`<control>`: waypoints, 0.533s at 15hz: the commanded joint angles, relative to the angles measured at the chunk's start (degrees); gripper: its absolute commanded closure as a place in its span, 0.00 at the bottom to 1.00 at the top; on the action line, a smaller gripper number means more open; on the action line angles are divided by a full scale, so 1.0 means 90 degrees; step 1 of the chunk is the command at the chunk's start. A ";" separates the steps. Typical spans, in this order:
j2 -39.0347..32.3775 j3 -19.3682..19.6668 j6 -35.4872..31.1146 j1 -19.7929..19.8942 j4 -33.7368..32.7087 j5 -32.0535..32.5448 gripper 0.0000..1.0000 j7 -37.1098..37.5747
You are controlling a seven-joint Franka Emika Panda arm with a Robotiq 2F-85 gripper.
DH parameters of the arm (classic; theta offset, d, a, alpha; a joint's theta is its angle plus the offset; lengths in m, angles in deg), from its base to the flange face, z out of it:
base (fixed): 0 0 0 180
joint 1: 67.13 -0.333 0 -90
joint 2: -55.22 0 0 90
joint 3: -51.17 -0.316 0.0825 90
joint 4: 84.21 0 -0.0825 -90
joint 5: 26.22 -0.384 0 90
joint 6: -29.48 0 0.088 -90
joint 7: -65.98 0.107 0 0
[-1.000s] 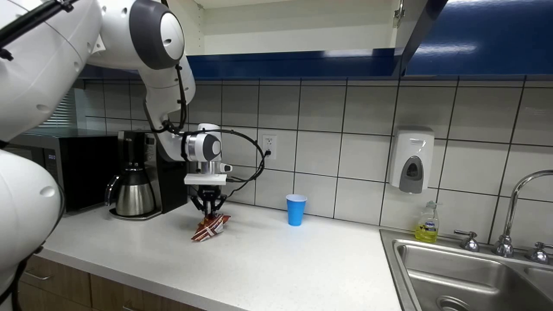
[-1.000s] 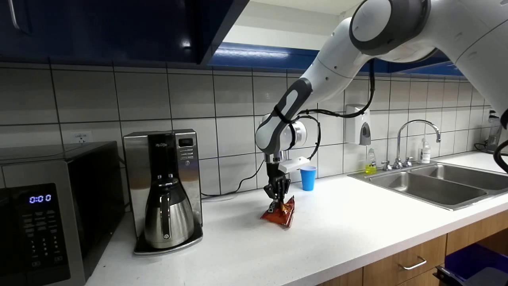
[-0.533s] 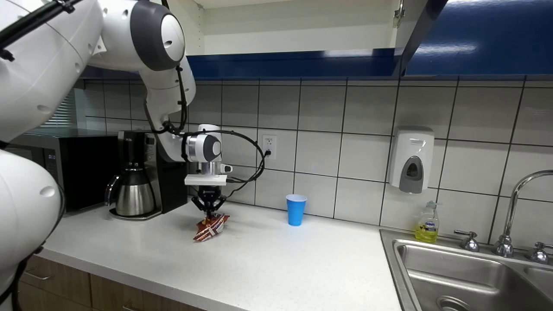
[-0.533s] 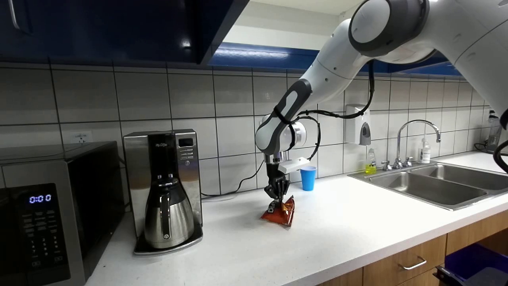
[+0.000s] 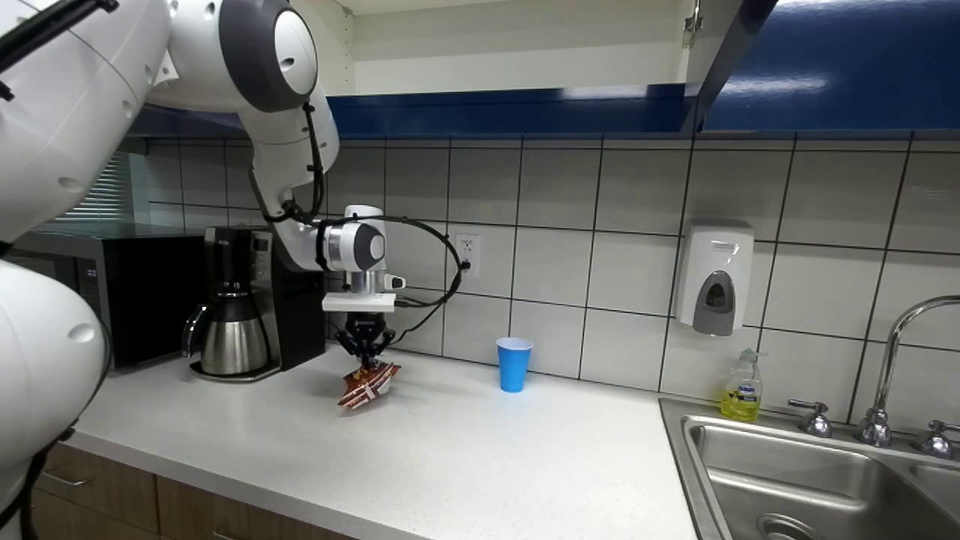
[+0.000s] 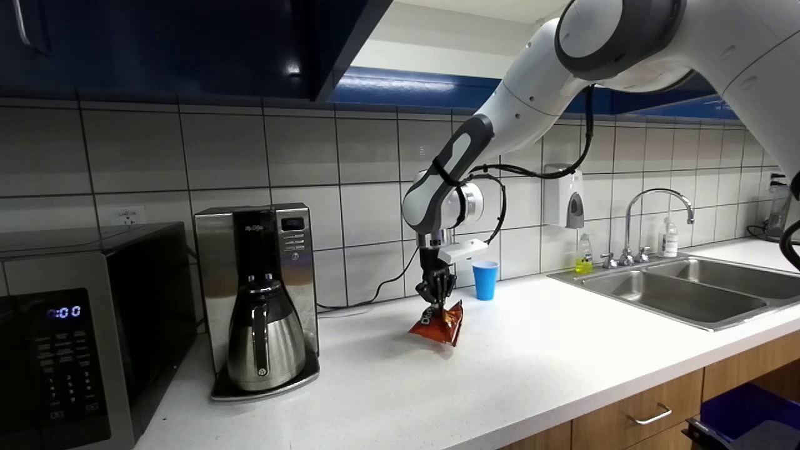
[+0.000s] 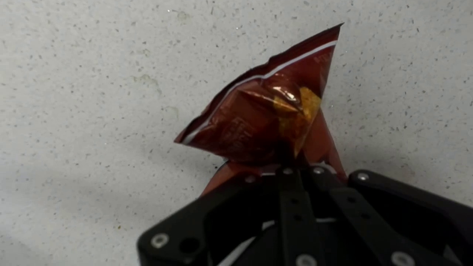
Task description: Put the packet in the cabinet
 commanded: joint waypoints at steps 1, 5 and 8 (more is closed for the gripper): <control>0.0752 -0.0123 0.0186 0.0180 0.0457 -0.0072 1.00 0.0104; 0.1420 -0.0153 0.0247 0.0345 0.0901 -0.0320 1.00 -0.0001; 0.1988 -0.0152 0.0295 0.0483 0.1343 -0.0602 1.00 -0.0109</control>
